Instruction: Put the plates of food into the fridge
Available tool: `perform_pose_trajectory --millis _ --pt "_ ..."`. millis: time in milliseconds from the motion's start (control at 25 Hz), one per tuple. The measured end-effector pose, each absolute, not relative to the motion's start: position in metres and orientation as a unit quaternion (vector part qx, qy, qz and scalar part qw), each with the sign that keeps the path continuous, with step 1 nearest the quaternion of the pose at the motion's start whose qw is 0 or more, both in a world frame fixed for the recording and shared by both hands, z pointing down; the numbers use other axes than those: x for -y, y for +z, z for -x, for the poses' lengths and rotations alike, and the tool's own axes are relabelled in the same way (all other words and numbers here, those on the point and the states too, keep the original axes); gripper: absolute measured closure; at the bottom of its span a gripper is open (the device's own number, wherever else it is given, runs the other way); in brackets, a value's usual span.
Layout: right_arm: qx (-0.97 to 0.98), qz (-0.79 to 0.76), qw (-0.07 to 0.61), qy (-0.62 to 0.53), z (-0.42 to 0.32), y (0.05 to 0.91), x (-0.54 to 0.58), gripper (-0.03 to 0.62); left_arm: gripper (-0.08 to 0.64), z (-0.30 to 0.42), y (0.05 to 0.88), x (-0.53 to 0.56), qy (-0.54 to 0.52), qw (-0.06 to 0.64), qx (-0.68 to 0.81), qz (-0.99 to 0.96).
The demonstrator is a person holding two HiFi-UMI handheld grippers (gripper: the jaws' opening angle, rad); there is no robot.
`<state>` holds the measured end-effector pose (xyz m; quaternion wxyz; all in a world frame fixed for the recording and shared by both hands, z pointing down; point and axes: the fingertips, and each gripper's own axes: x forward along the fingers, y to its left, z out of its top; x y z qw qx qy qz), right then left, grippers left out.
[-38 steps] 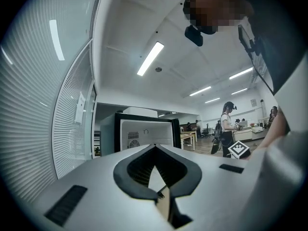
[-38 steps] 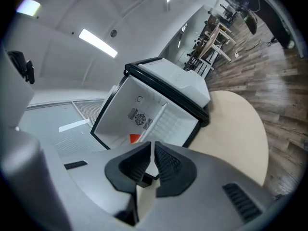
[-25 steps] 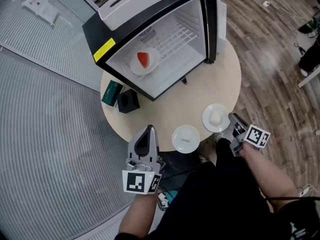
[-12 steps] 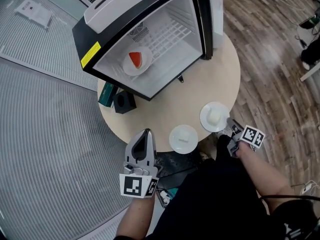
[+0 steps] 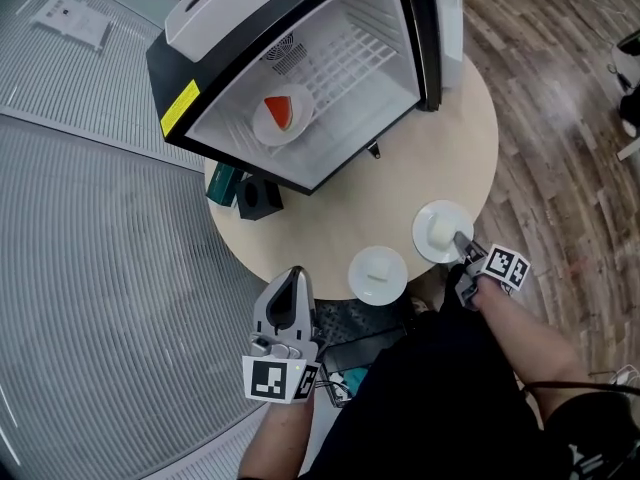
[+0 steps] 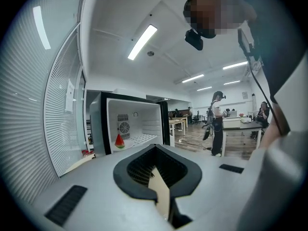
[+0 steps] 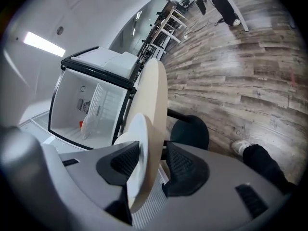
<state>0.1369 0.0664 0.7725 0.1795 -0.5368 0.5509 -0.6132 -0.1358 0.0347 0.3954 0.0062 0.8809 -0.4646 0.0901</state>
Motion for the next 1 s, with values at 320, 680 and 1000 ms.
perform_pose_trajectory --millis 320,680,1000 --pt "-0.54 0.512 0.198 -0.638 -0.141 0.775 -0.067 0.448 0.557 0.142 0.401 -0.03 0.093 0.013 0.475 -0.875" --pt "-0.533 0.485 0.215 -0.66 -0.139 0.759 -0.077 0.558 0.557 0.14 0.398 -0.016 0.084 0.013 0.479 -0.874" --pt "-0.589 0.433 0.216 -0.648 -0.137 0.719 -0.053 0.568 0.557 0.126 0.389 -0.001 0.067 0.011 0.481 -0.874"
